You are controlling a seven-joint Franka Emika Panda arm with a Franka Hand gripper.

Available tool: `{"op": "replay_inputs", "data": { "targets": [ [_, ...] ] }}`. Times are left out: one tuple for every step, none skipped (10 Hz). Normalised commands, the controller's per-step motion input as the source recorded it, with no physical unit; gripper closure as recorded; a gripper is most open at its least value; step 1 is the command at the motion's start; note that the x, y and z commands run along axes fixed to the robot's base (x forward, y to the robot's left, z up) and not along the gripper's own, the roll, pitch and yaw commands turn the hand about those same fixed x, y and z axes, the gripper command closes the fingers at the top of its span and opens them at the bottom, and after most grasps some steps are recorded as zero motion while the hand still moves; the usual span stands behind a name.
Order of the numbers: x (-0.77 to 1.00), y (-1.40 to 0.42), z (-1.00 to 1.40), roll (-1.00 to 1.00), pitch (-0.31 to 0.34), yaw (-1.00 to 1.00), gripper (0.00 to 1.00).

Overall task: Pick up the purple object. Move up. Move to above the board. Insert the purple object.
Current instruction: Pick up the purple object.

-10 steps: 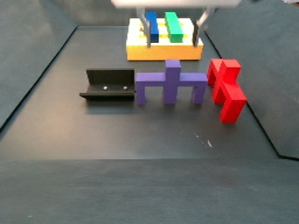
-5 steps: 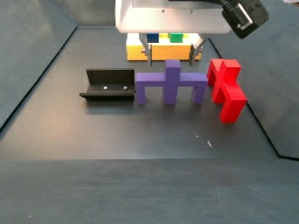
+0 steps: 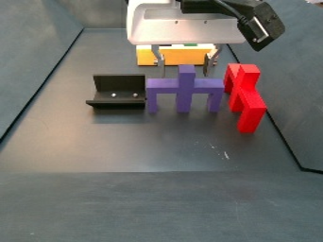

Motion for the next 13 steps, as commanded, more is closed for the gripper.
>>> {"op": "replay_inputs", "data": {
  "targets": [
    [0.00, 0.00, 0.00, 0.00, 0.000, 0.00, 0.00],
    [0.00, 0.00, 0.00, 0.00, 0.000, 0.00, 1.00],
    [0.00, 0.00, 0.00, 0.00, 0.000, 0.00, 1.00],
    [0.00, 0.00, 0.00, 0.00, 0.000, 0.00, 1.00],
    [0.00, 0.00, 0.00, 0.00, 0.000, 0.00, 1.00],
    [0.00, 0.00, 0.00, 0.00, 0.000, 0.00, 1.00],
    [0.00, 0.00, 0.00, 0.00, 0.000, 0.00, 1.00],
    [0.00, 0.00, 0.00, 0.00, 0.000, 0.00, 1.00],
    [0.00, 0.00, 0.00, 0.00, 0.000, 0.00, 1.00],
    [0.00, 0.00, 0.00, 0.00, 0.000, 0.00, 1.00],
    [0.00, 0.00, 0.00, 0.00, 0.000, 0.00, 1.00],
    [0.00, 0.00, 0.00, 0.00, 0.000, 0.00, 1.00],
    [0.00, 0.00, 0.00, 0.00, 0.000, 0.00, 1.00]
  ]
}}
